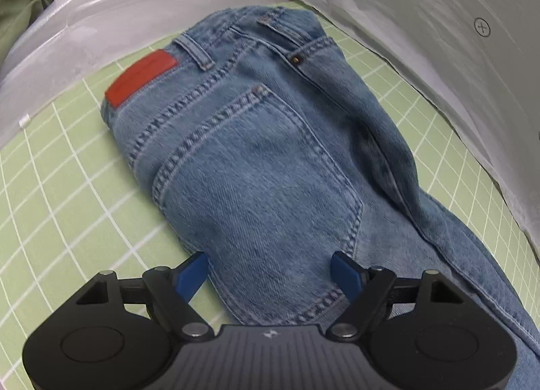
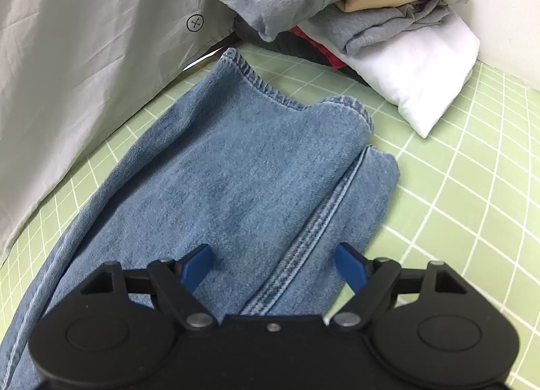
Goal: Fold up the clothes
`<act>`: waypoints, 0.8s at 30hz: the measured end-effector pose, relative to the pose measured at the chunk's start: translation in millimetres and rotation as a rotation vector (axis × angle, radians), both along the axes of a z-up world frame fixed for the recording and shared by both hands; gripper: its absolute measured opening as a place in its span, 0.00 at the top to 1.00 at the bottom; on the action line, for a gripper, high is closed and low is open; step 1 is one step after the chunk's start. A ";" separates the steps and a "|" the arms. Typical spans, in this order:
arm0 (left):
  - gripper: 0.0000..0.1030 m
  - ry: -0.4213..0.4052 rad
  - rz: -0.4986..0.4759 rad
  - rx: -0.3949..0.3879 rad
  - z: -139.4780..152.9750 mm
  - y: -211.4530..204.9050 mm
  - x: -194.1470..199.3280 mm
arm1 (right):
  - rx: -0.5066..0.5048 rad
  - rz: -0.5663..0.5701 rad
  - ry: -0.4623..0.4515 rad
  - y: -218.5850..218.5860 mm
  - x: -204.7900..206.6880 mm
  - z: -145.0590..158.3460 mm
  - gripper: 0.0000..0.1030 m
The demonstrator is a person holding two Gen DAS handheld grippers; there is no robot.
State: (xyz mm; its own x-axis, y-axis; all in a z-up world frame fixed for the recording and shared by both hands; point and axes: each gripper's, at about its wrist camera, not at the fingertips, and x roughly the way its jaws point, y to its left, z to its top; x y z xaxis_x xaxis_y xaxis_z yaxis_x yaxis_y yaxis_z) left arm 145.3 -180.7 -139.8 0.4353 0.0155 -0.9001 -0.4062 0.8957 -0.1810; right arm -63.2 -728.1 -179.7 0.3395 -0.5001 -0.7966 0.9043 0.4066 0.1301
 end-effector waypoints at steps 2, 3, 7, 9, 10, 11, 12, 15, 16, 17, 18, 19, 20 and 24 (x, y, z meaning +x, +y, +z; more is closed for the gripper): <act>0.40 -0.004 -0.008 0.004 -3.0 -4.7 -0.3 | -0.014 0.004 0.005 -0.2 0.7 0.2 0.49; 0.55 -0.011 -0.004 0.011 -3.8 -4.9 -1.0 | -0.020 0.006 0.008 -0.3 0.8 0.3 0.65; 0.82 -0.045 0.055 -0.064 -6.3 13.3 -7.8 | -0.045 0.060 0.015 3.8 -15.8 0.3 0.89; 0.87 -0.062 0.091 -0.121 -7.4 25.9 -12.0 | -0.058 0.087 0.018 5.9 -24.1 0.3 0.90; 0.89 -0.071 0.109 -0.150 -8.0 32.2 -14.0 | -0.064 0.099 0.020 7.1 -28.6 0.3 0.90; 0.90 -0.080 0.127 -0.178 -8.6 38.4 -16.1 | -0.069 0.096 0.034 10.9 -38.5 0.6 0.90; 0.90 -0.084 0.139 -0.190 -7.9 46.7 -19.6 | -0.074 0.093 0.048 14.7 -48.3 1.0 0.91; 0.90 -0.099 0.120 -0.160 -5.0 56.3 -31.8 | -0.090 0.082 0.089 26.3 -78.3 1.8 1.00; 0.90 -0.098 0.105 -0.156 -3.2 54.0 -35.6 | -0.103 0.066 0.107 30.9 -95.0 0.4 1.00; 0.90 -0.098 0.090 -0.153 -1.3 51.7 -39.5 | -0.087 0.043 0.092 32.5 -113.4 -1.1 1.00; 0.90 -0.098 0.076 -0.149 0.5 49.4 -43.3 | -0.070 0.022 0.077 33.9 -131.7 -2.5 1.00; 0.90 -0.097 0.061 -0.145 2.3 47.1 -47.1 | -0.049 0.016 0.058 34.2 -147.4 -2.3 1.00; 0.89 -0.097 0.046 -0.141 4.2 44.8 -51.0 | -0.030 0.020 0.034 33.9 -158.2 -0.6 1.00; 0.85 -0.095 -0.012 -0.126 11.5 35.6 -66.3 | 0.007 0.044 -0.037 31.0 -180.5 7.4 0.89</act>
